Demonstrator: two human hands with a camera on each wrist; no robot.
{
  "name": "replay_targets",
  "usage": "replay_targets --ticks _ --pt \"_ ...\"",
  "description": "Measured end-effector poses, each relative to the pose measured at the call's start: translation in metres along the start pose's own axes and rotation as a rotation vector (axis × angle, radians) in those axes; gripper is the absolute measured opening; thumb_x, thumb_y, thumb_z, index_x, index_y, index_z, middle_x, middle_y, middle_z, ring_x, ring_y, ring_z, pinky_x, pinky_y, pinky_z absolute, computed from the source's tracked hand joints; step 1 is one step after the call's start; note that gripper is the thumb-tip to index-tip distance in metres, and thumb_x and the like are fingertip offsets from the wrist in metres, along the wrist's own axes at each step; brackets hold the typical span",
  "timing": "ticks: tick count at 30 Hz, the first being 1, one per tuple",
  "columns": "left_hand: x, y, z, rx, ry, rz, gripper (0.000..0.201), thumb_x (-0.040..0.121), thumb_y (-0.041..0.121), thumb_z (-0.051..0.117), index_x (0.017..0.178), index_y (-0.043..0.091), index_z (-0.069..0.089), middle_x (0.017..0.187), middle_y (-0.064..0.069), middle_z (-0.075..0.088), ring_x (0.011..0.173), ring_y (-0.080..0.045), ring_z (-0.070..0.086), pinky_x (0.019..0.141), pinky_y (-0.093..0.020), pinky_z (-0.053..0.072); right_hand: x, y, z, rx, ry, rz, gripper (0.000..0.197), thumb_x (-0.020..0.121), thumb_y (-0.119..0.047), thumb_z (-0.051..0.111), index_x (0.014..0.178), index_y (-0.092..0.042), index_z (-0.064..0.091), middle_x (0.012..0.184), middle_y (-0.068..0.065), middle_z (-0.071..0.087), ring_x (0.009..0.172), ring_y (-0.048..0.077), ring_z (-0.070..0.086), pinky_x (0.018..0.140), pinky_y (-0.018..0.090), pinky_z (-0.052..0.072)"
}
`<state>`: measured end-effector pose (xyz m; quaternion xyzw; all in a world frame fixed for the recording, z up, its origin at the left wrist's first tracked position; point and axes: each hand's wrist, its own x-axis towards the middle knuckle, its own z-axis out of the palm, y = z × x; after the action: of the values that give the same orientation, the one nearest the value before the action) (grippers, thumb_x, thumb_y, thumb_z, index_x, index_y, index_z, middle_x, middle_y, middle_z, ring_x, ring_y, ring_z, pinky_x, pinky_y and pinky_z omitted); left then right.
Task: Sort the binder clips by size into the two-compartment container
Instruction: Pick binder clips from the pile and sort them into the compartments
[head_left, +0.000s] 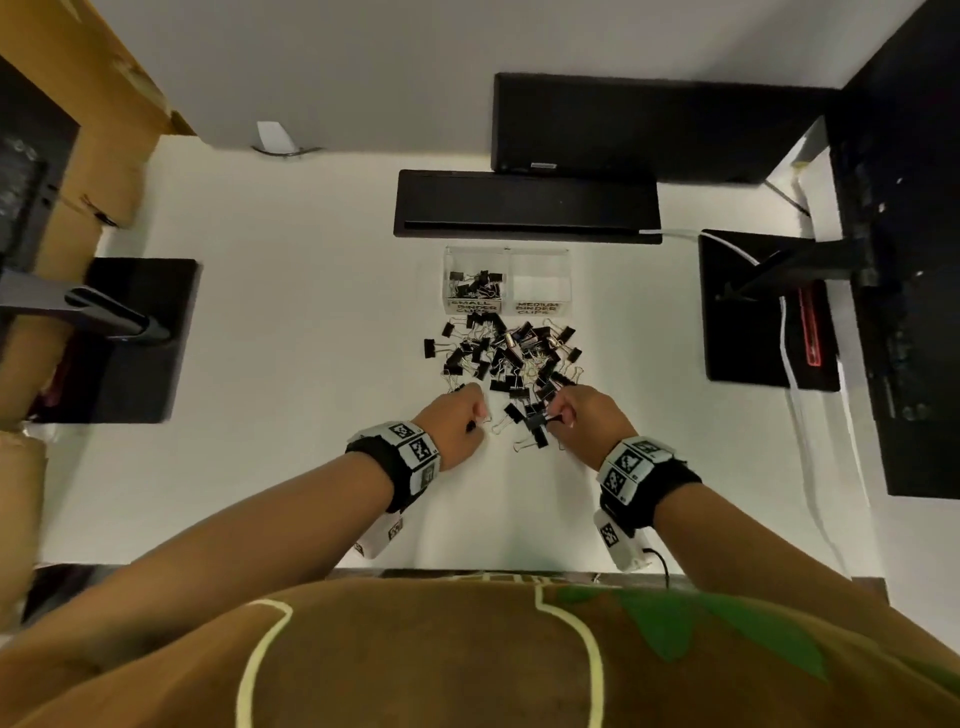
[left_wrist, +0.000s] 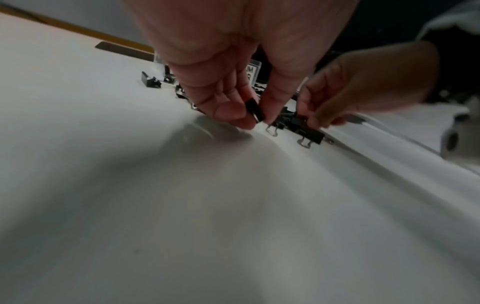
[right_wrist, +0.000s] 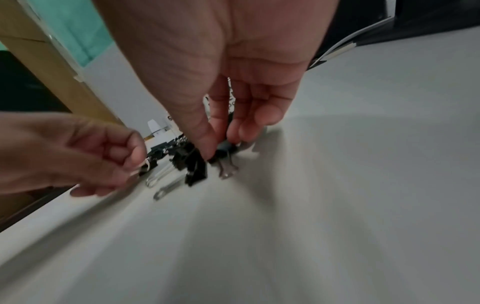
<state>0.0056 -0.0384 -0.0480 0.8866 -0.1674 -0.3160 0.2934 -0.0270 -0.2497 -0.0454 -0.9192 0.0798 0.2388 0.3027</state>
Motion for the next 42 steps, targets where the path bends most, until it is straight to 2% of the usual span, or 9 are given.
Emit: replay_targets --ticks 4,9,14,19,26,30,32,37,42 --pt "0.004 0.006 -0.002 -0.164 0.094 -0.105 0.020 0.092 0.005 0.043 0.109 0.010 0.052 0.069 0.005 0.047 0.058 -0.012 0.045 0.060 -0.025 0.041 -0.004 -0.001 0.006 0.008 -0.026 -0.023 0.014 0.084 -0.024 0.065 0.095 -0.017 0.061 0.074 -0.014 0.039 0.071 0.009 0.044 0.065 0.022 0.037" --pt "0.009 0.028 -0.001 -0.010 0.092 -0.088 0.019 0.099 0.020 0.033 0.104 0.010 0.049 0.068 0.003 0.050 0.054 -0.011 0.043 0.052 -0.026 0.037 -0.001 0.000 -0.004 0.035 0.053 -0.025 0.009 0.084 -0.019 0.062 0.093 -0.020 0.062 0.084 -0.006 0.049 0.075 0.011 0.049 0.067 0.022 0.040" --pt "0.012 0.041 0.012 0.247 -0.005 0.039 0.021 0.094 0.028 0.049 0.111 0.016 0.047 0.094 -0.004 0.060 0.082 -0.023 0.059 0.067 -0.031 0.046 -0.002 -0.003 0.003 -0.010 0.012 -0.054 0.011 0.083 -0.018 0.063 0.093 -0.019 0.061 0.085 -0.003 0.049 0.077 0.015 0.050 0.070 0.027 0.043" --pt "0.012 0.036 0.012 0.297 -0.027 -0.018 0.023 0.095 0.021 0.045 0.115 0.009 0.046 0.111 -0.012 0.058 0.097 -0.029 0.057 0.079 -0.039 0.050 0.000 -0.002 0.000 -0.052 0.010 -0.002 0.011 0.083 -0.020 0.063 0.094 -0.019 0.063 0.088 -0.006 0.049 0.081 0.013 0.050 0.071 0.025 0.041" --pt "0.005 0.019 0.006 0.263 -0.033 -0.013 0.020 0.090 0.020 0.048 0.109 0.014 0.052 0.113 -0.006 0.059 0.099 -0.023 0.055 0.080 -0.032 0.047 0.004 -0.010 -0.001 -0.014 0.032 -0.082 0.026 0.086 -0.019 0.060 0.112 -0.019 0.058 0.091 -0.003 0.048 0.081 0.014 0.047 0.070 0.026 0.038" --pt "0.004 0.020 0.001 0.204 0.069 -0.045 0.021 0.093 0.022 0.048 0.111 0.012 0.047 0.092 -0.001 0.054 0.079 -0.018 0.049 0.067 -0.028 0.039 0.002 -0.015 0.015 -0.085 -0.018 -0.125 0.029 0.087 -0.029 0.060 0.116 -0.022 0.057 0.096 -0.006 0.045 0.091 0.011 0.047 0.081 0.030 0.046" --pt "0.008 0.020 0.001 0.169 0.112 -0.063 0.025 0.094 0.024 0.048 0.116 0.013 0.044 0.088 0.001 0.050 0.079 -0.018 0.049 0.067 -0.028 0.038 -0.001 -0.015 0.021 -0.099 -0.038 -0.134 0.025 0.088 -0.028 0.058 0.113 -0.022 0.058 0.098 -0.005 0.047 0.094 0.014 0.049 0.084 0.032 0.046" --pt "0.014 0.020 0.004 0.151 0.109 -0.025 0.027 0.092 0.019 0.051 0.118 0.016 0.046 0.103 -0.007 0.061 0.094 -0.025 0.057 0.076 -0.033 0.047 -0.006 -0.010 0.015 -0.060 -0.037 -0.144 0.015 0.086 -0.029 0.061 0.099 -0.022 0.061 0.089 -0.006 0.048 0.083 0.011 0.047 0.074 0.025 0.042" --pt "0.014 0.020 0.009 0.196 0.078 0.018 0.024 0.092 0.017 0.050 0.116 0.019 0.049 0.107 -0.007 0.059 0.092 -0.024 0.057 0.073 -0.031 0.045 -0.002 0.004 -0.009 0.029 0.114 -0.040 0.014 0.089 -0.021 0.058 0.102 -0.019 0.062 0.090 -0.003 0.053 0.081 0.012 0.052 0.074 0.025 0.043"
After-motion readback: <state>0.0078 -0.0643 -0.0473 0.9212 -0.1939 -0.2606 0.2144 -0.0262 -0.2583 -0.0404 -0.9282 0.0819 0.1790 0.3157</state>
